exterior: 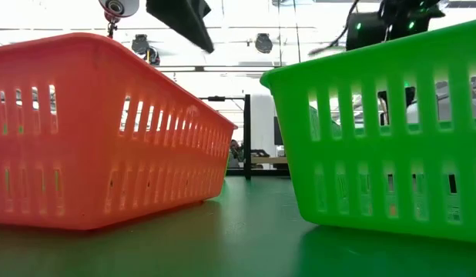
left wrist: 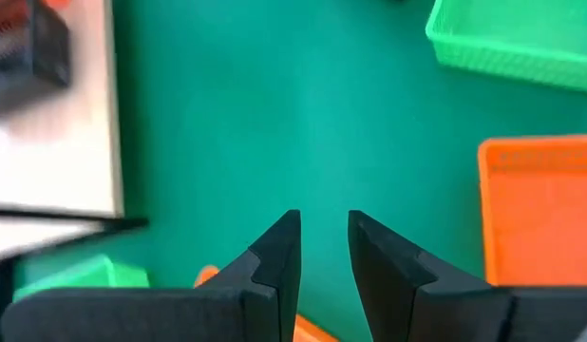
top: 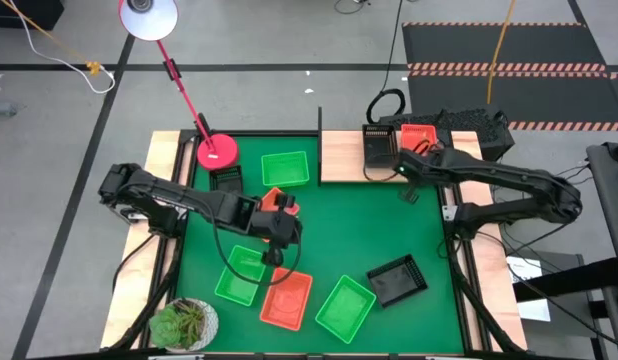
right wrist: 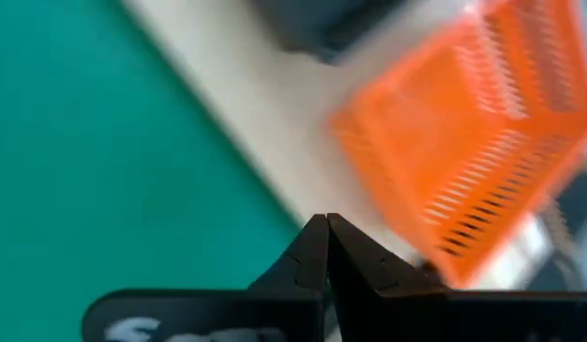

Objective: Stack baskets on shelf by color
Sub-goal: Put the bottom left green bin on the shelf

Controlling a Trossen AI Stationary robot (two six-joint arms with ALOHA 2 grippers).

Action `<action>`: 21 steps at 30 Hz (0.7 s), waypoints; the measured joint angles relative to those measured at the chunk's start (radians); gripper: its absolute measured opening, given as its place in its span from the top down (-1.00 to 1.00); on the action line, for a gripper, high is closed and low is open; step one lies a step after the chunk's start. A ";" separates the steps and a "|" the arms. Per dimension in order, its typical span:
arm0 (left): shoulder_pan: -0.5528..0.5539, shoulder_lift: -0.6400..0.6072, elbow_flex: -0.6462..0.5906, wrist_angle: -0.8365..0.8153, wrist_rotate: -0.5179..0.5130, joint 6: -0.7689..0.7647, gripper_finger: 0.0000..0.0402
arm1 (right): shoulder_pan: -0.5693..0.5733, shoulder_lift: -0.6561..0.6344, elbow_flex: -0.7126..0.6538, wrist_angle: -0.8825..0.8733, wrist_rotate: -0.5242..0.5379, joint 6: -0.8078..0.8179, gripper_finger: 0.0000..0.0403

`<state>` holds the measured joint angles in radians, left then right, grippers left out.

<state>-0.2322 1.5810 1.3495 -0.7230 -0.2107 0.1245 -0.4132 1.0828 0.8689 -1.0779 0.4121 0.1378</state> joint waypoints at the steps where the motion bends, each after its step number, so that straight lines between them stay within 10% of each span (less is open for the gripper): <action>1: -0.007 0.000 0.000 -0.017 0.000 -0.017 0.54 | 0.017 -0.017 0.001 0.003 -0.036 -0.002 1.00; 21: -0.519 0.004 0.000 -0.270 -0.038 -0.631 0.52 | 0.256 -0.224 0.001 0.006 -0.127 0.027 1.00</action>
<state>-0.7508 1.5848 1.3495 -0.9932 -0.2488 -0.5063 -0.1576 0.8589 0.8700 -1.0715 0.2846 0.1647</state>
